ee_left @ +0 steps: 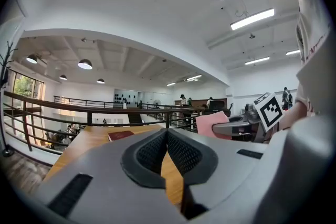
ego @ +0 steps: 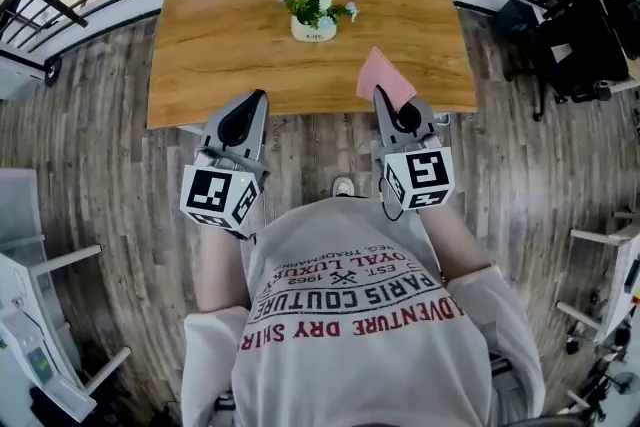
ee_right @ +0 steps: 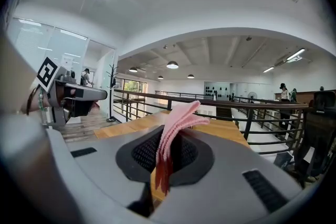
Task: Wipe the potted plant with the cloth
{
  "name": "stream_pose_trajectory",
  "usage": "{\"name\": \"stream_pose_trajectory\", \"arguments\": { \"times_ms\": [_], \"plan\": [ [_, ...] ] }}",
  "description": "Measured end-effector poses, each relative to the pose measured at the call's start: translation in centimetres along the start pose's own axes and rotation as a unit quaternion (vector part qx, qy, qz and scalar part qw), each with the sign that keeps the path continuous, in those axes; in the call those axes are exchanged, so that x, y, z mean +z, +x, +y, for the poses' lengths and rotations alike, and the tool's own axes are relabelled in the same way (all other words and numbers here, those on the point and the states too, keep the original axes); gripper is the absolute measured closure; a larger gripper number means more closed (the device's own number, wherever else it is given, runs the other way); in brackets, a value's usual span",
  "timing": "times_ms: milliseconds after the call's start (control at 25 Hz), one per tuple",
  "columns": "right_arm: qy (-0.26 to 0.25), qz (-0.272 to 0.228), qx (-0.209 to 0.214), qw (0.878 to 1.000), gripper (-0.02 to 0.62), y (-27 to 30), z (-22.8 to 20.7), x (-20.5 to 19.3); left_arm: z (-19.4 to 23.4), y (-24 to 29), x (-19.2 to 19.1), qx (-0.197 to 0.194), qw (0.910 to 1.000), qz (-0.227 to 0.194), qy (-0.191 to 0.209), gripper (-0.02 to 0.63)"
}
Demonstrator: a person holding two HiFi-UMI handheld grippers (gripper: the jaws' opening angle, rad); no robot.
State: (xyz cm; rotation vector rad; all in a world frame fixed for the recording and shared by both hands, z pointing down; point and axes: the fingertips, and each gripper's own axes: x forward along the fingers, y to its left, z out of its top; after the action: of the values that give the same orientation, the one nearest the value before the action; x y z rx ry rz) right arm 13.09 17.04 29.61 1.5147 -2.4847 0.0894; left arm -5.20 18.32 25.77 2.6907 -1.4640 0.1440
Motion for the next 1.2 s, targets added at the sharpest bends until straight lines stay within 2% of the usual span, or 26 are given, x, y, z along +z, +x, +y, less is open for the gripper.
{"name": "stream_pose_trajectory", "arguments": {
  "times_ms": [240,480,800,1200],
  "plan": [
    [-0.006,0.023,0.032,0.999,0.56,4.2,-5.1,-1.1,0.5,4.7,-1.7,0.037,0.9987,0.028,-0.019,0.589],
    [-0.001,0.059,0.028,0.998,0.558,8.7,-8.5,-4.0,2.8,8.6,-4.7,0.042,0.9969,0.049,-0.044,0.589],
    [-0.002,0.125,0.017,0.992,0.558,15.1,-9.9,-7.9,6.4,15.1,-8.9,-0.005,0.9948,0.073,-0.071,0.589],
    [-0.017,0.212,0.014,0.977,0.558,20.9,-10.5,-15.0,8.4,21.2,-15.0,-0.049,0.9877,0.145,-0.032,0.589]
  ]
}}
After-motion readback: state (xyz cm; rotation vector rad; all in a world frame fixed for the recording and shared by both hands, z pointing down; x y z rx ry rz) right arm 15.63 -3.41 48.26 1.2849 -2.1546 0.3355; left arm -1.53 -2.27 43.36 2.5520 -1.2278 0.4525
